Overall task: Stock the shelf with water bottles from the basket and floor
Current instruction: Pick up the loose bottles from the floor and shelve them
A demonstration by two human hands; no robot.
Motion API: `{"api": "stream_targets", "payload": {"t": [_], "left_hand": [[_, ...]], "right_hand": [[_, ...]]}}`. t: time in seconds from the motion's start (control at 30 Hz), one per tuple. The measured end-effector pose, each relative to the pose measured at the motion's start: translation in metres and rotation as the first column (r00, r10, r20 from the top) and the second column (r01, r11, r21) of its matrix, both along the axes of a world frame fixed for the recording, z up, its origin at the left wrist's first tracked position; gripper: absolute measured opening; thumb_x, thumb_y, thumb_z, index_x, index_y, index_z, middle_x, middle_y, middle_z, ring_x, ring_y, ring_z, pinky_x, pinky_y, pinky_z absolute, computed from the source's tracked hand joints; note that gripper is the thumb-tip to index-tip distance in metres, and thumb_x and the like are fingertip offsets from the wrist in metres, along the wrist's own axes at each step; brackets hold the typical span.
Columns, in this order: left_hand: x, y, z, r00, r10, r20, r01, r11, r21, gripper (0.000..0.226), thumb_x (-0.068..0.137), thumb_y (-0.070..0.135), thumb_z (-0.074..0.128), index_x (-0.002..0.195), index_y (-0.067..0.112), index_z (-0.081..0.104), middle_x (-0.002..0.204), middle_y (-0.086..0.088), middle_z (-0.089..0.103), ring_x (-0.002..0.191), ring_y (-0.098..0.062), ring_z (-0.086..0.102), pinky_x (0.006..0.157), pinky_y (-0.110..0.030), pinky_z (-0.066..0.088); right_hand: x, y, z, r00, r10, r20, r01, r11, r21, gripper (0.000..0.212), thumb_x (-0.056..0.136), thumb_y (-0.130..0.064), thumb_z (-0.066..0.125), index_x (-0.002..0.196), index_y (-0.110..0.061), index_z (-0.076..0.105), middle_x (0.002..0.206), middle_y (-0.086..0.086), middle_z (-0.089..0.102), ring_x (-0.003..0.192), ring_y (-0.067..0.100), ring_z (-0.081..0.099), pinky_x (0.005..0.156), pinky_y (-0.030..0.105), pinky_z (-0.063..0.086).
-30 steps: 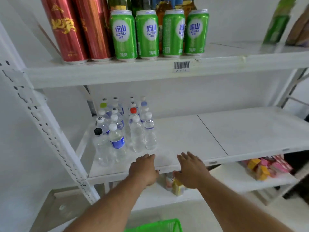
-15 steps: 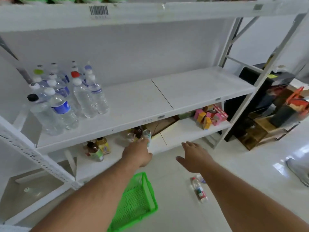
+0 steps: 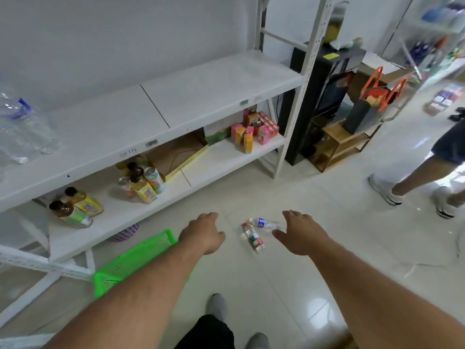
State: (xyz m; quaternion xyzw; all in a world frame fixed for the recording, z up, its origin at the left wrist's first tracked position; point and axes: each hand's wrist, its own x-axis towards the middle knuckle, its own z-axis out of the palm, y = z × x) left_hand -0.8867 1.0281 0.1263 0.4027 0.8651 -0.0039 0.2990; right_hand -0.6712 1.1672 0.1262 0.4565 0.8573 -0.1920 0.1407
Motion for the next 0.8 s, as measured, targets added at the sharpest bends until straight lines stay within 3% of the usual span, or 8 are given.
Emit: {"api": "stream_targets", "payload": {"t": [0.4,0.8], "left_hand": [[0.017,0.12,-0.042,0.997,0.0,0.072,0.0,1.0,0.007,0.069,0.09,0.048,0.053,0.151,0.029,0.028,0.156,0.0,0.032,0.136,-0.027,0.04,0.106,-0.041,0.04],[-0.023,0.189,-0.088,0.916,0.313,0.252,-0.309,0.949,-0.057,0.076,0.086,0.055,0.058,0.15,0.024,0.032,0.151,-0.006,0.039,0.131,-0.027,0.046,0.104,-0.038,0.043]], "right_hand": [[0.013,0.108,-0.029,0.998,-0.018,0.066,0.019,1.0,-0.017,0.066,0.093,-0.057,0.048,0.144,-0.017,0.038,0.147,0.004,0.046,0.131,0.029,0.043,0.1,0.04,0.042],[-0.047,0.206,-0.062,0.971,0.179,0.157,-0.165,0.981,-0.099,0.065,0.093,-0.056,0.049,0.142,-0.015,0.039,0.142,0.007,0.049,0.128,0.028,0.046,0.101,0.039,0.043]]}}
